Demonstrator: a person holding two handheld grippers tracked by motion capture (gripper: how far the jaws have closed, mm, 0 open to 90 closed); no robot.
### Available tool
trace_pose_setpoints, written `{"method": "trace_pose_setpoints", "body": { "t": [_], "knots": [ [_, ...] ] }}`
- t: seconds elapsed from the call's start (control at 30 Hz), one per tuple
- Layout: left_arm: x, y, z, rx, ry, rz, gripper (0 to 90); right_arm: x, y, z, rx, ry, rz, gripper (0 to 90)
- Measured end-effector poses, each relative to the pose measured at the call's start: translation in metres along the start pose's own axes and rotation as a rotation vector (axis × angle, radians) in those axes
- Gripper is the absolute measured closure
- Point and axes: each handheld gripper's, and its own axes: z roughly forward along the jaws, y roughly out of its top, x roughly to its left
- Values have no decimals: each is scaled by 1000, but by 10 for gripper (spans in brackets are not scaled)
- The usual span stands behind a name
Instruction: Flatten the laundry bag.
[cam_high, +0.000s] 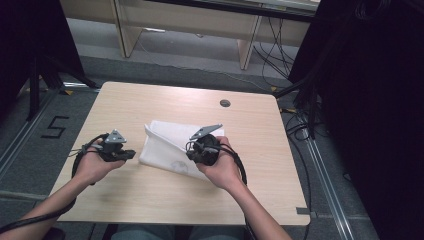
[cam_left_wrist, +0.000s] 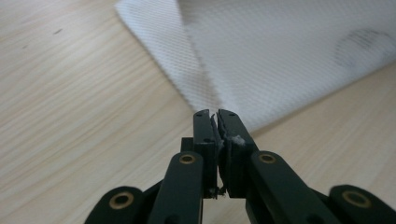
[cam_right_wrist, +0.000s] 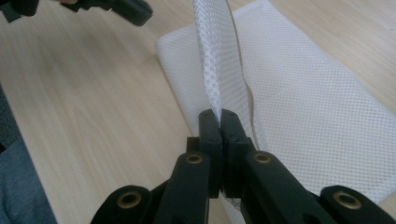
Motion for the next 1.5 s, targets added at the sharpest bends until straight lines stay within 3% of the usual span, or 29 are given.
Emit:
{"method": "trace_pose_setpoints", "body": {
  "t": [0.07, 0.13, 0.2, 0.27, 0.43, 0.47, 0.5, 0.53, 0.57, 0.6, 0.63, 0.67, 0.73, 0.83, 0.87, 1.1, 1.23, 1.37, 1.5],
  "knots": [
    [2, -1, 2, 0, 3, -21, 856, 6, -3, -3, 10, 9, -14, 900],
    [6, -1, 2, 7, 17, -9, 849, 13, -9, -5, 9, 31, -49, 900],
    [7, -1, 2, -1, 22, -14, 848, 17, -13, -6, 17, 43, -39, 900],
    [8, -1, 1, -5, 22, -20, 848, 19, -15, -6, 2, 45, -51, 900],
    [11, 0, -1, -17, 35, -38, 848, 28, -23, -10, 25, 87, -82, 900],
    [12, 0, -2, -29, 35, -43, 848, 32, -25, -9, 31, 101, -65, 900],
    [13, 1, -3, -42, 41, -60, 848, 33, -27, -8, 24, 108, -96, 900],
    [14, 1, -3, -54, 43, -62, 849, 35, -29, -9, 32, 121, -80, 900],
    [15, 1, -4, -63, 41, -70, 849, 36, -31, -8, 31, 131, -100, 900],
    [16, 1, -5, -61, 45, -70, 849, 39, -34, -7, 58, 133, -81, 900],
    [14, 0, -3, -93, 44, -103, 849, 39, -34, -7, 58, 133, -81, 900],
    [14, 0, -3, -96, 49, -109, 849, 40, -36, -6, 64, 151, -91, 900],
    [15, 0, -4, -79, 47, -86, 848, 45, -43, -3, 91, 178, -120, 900],
    [15, 1, -5, -74, 41, -82, 846, 49, -49, -1, 117, 194, -128, 900],
    [13, 1, -3, -105, 49, -102, 845, 51, -51, 0, 122, 202, -133, 900],
    [3, 4, -1, -113, 37, -77, 825, 60, -75, 14, 226, 254, -127, 900],
    [-7, 7, 1, -128, 0, -48, 809, 62, -83, 20, 249, 258, -115, 900],
    [-20, 8, 5, -115, -59, -19, 785, 62, -85, 24, 260, 254, -135, 884],
    [-33, 10, 7, -100, -102, 36, 748, 64, -86, 21, 264, 251, -100, 758]
  ]
}}
